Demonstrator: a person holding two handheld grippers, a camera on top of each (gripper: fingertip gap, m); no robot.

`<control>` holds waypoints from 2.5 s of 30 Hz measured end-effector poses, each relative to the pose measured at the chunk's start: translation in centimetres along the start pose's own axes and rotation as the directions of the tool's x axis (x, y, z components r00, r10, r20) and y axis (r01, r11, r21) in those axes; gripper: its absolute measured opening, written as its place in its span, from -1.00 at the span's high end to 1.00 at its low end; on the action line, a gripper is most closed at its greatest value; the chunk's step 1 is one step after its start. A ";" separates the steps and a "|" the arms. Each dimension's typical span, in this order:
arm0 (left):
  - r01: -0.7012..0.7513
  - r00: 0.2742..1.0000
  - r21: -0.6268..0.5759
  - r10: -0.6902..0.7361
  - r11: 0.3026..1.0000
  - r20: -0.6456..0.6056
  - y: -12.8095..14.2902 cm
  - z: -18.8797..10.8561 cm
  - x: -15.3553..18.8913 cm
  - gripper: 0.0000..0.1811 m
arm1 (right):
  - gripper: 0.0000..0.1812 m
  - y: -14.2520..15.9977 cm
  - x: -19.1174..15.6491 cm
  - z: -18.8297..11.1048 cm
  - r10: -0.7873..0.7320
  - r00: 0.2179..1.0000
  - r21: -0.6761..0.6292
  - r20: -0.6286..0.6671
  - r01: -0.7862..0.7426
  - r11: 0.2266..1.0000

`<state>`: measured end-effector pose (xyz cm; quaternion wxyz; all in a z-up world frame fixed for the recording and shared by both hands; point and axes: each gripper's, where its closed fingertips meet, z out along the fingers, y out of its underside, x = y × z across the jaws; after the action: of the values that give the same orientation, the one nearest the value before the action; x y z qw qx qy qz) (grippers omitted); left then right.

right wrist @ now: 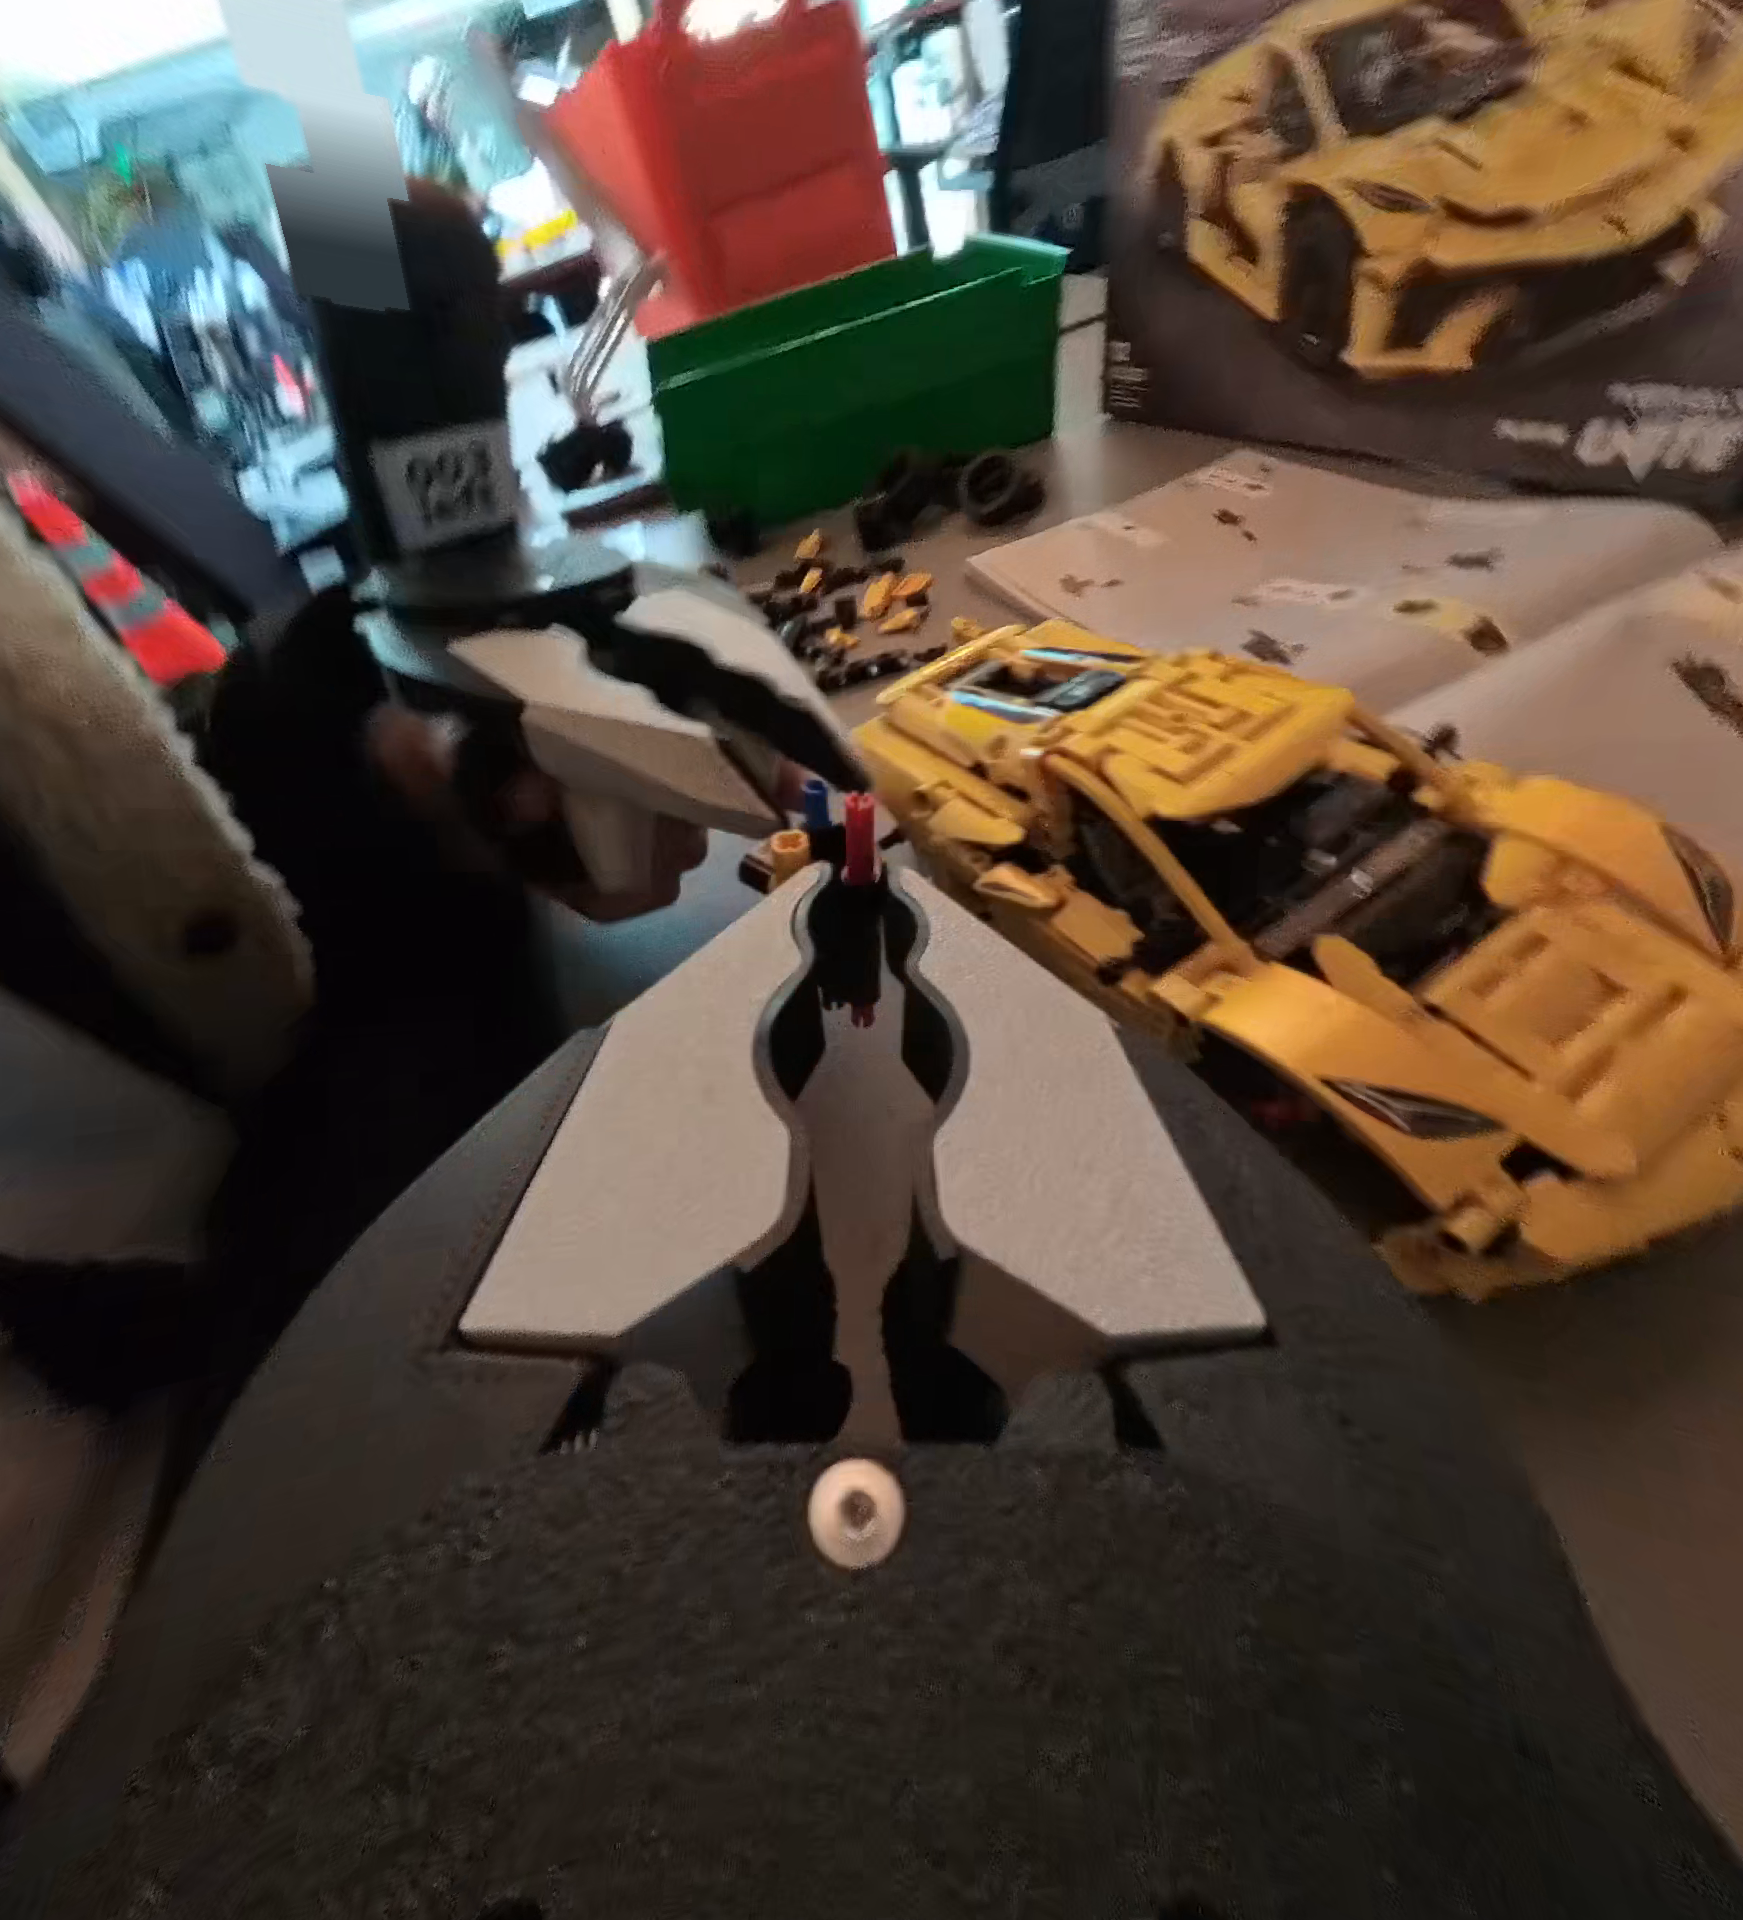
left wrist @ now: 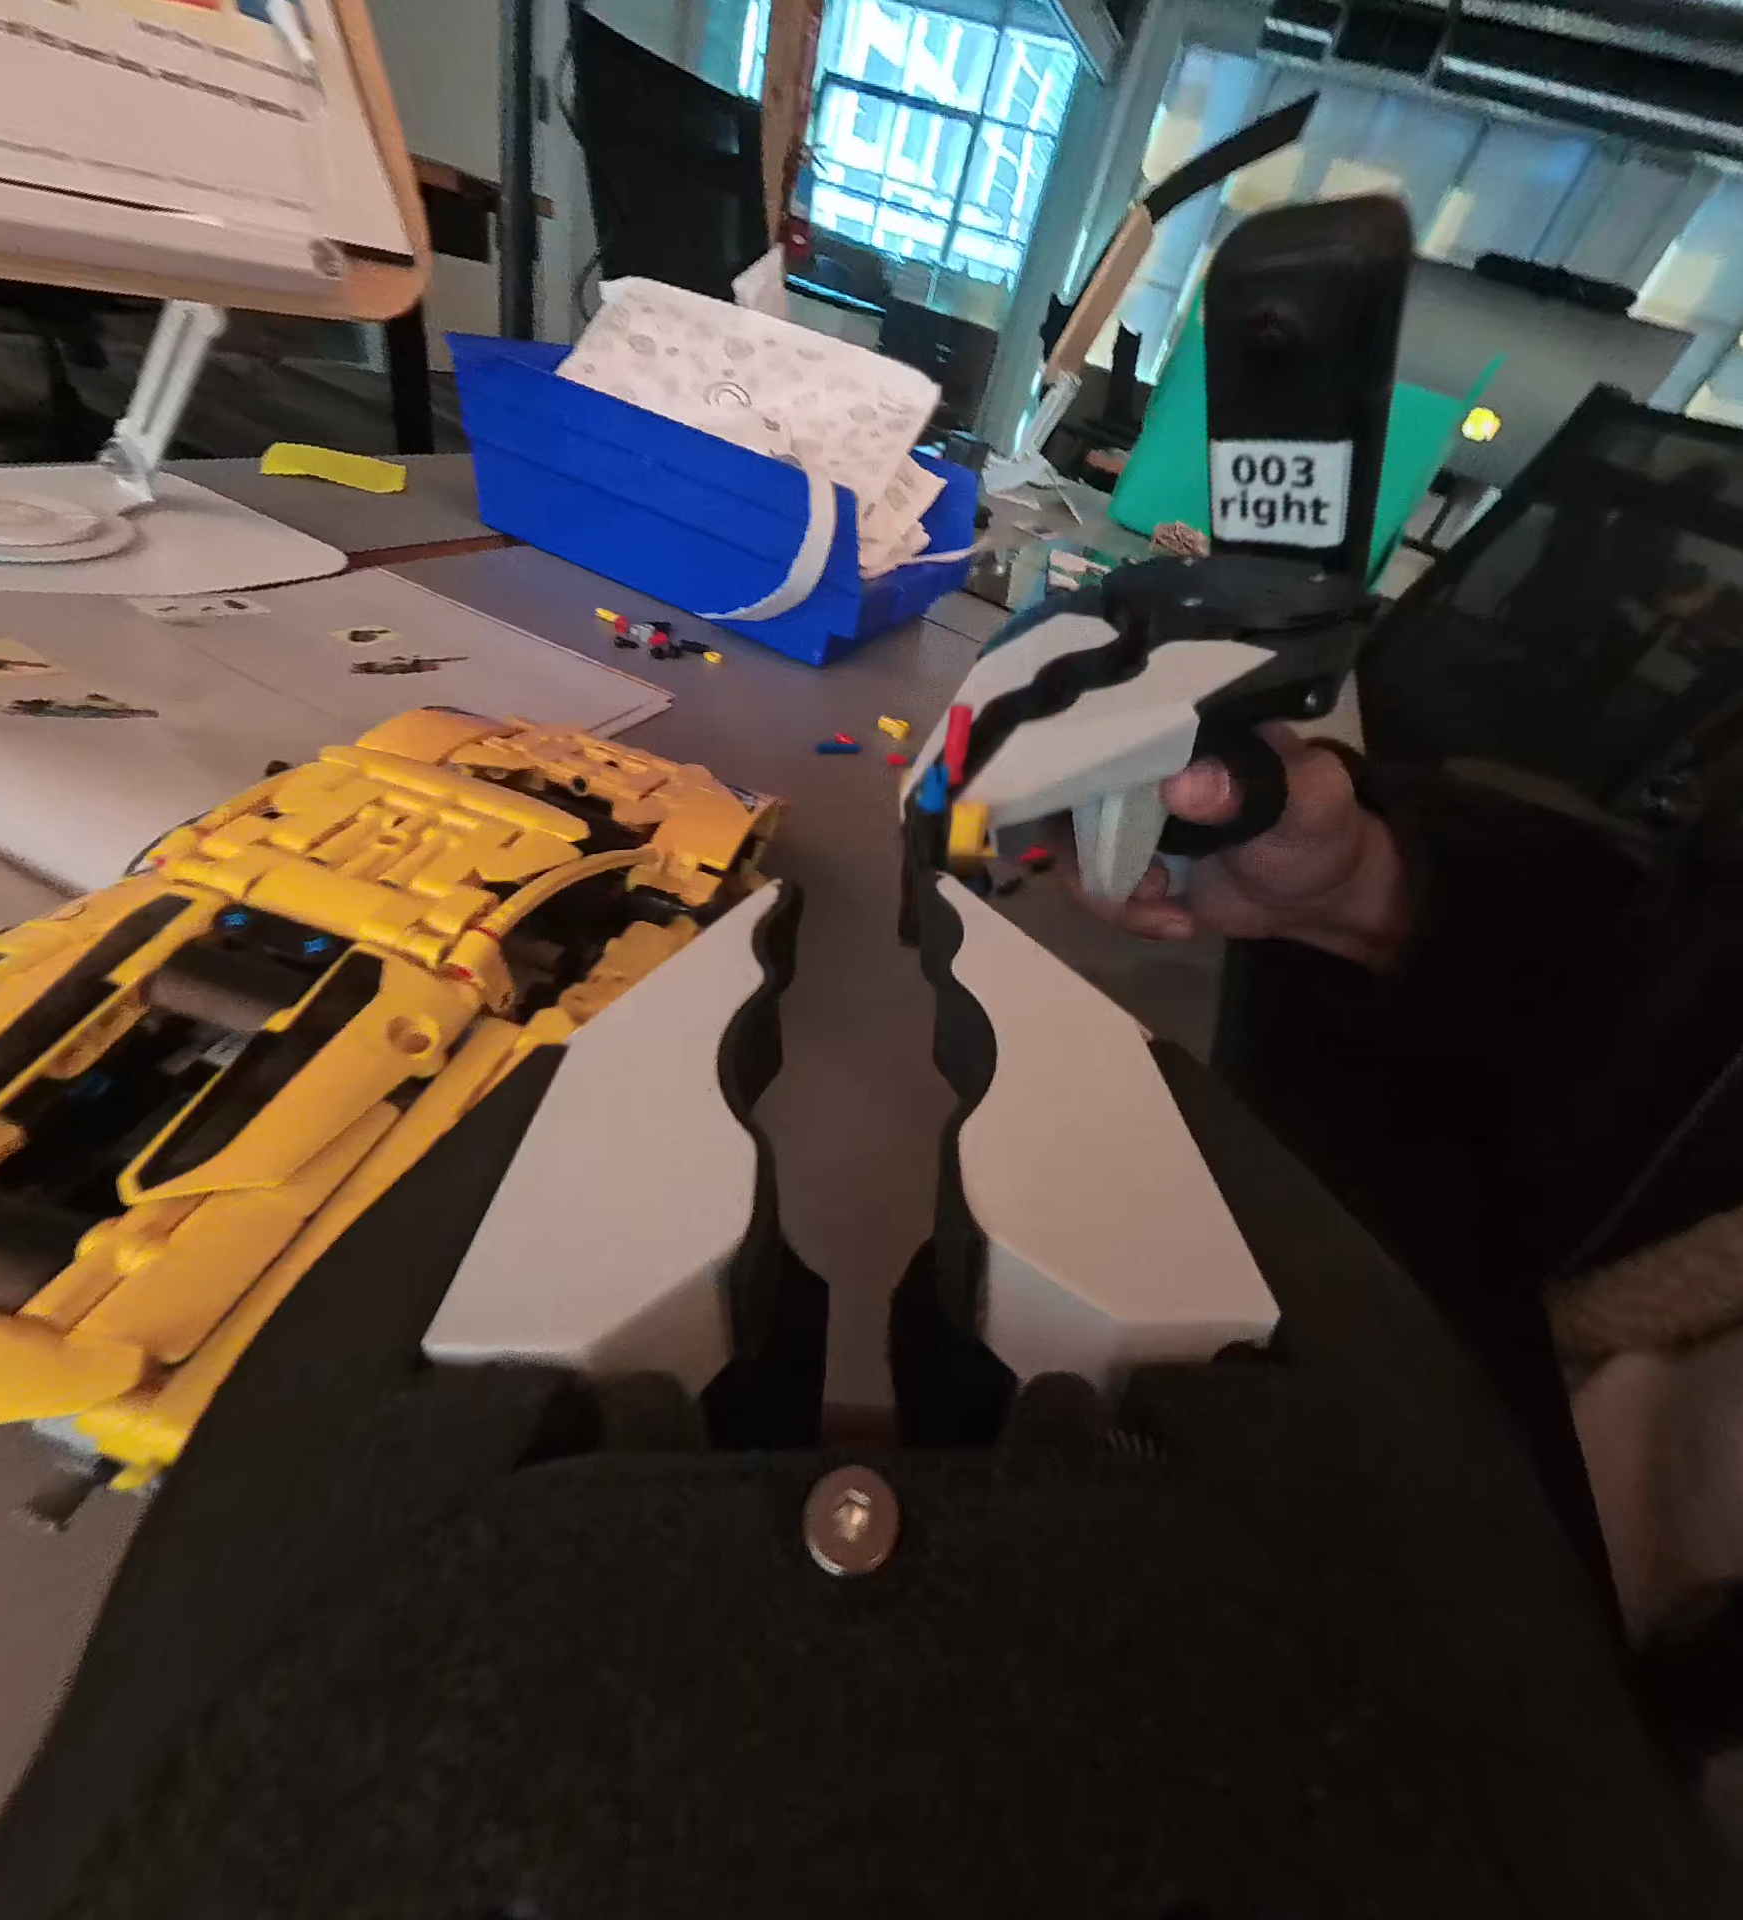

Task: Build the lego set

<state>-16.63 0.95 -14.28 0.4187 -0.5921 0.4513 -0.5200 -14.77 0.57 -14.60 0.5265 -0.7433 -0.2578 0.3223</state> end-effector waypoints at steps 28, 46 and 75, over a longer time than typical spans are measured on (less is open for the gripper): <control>-0.245 0.967 -0.010 0.244 0.969 -0.074 0.7 -0.3 3.7 0.68 | 0.94 0.3 -3.1 0.2 -0.142 0.987 0.005 0.079 0.142 0.990; -0.358 0.932 -0.057 0.360 0.932 0.045 0.7 0.1 2.6 0.83 | 0.93 0.2 -2.0 0.5 -0.205 0.978 -0.013 -0.047 0.204 0.979; -0.500 0.843 -0.065 0.502 0.864 0.192 -0.4 0.3 2.7 0.85 | 0.94 -0.6 -1.8 -0.1 -0.286 0.948 -0.005 -0.136 0.288 0.958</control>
<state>-16.12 -1.52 -13.32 0.5800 -0.5062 0.5483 -0.3268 -15.86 -0.59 -13.63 0.5896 -0.7141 -0.3244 0.1928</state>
